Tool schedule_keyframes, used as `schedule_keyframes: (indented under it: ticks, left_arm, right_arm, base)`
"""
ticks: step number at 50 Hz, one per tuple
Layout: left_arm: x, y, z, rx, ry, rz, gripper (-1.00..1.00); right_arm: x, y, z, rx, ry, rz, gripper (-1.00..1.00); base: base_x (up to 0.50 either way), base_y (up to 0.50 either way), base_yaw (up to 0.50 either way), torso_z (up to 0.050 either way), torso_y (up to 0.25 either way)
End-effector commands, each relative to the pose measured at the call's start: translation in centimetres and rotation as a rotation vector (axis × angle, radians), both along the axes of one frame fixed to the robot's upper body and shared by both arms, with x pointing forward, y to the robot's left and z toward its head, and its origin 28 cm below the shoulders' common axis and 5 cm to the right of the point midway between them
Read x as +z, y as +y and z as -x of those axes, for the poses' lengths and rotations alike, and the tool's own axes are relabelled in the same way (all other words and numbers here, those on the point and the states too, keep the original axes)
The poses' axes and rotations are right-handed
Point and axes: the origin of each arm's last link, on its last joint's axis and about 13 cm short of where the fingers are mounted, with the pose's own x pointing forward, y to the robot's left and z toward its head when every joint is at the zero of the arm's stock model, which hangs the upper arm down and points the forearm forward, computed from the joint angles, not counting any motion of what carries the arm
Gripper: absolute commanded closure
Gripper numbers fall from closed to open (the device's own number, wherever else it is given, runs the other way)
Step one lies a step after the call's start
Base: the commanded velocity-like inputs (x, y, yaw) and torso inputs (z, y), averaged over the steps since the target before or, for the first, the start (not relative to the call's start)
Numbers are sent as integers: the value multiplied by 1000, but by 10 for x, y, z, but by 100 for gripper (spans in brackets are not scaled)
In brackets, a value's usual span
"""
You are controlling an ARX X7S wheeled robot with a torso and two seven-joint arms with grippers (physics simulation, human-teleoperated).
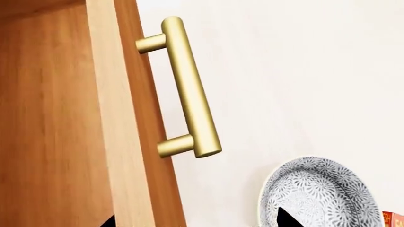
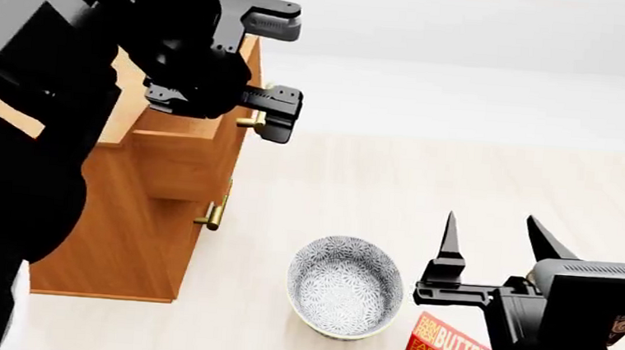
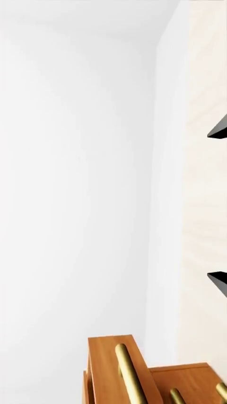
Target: Put the butter at the back in the top drawer of the cabinet and close it.
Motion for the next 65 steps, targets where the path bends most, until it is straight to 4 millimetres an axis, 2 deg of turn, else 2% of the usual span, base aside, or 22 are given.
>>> schedule_keyframes:
  ticks: [1,34,65]
  left_arm:
    - [-5,-15,2,-82,37,123,-100]
    - [-4,-34,8,-187,75,261,-100]
    - [-2,-55,15,-292,53,292,-100]
  right_arm:
    - [0,-1,0,-3,0,-4,-100]
    - [0,-5,-1,-11,2,-10,-100]
    - [-2,-10,-2,-21,4,-26,-100]
  base:
    - [0,0,0,0,0]
    - [0,0,0,0,0]
    - [0,0,0,0,0]
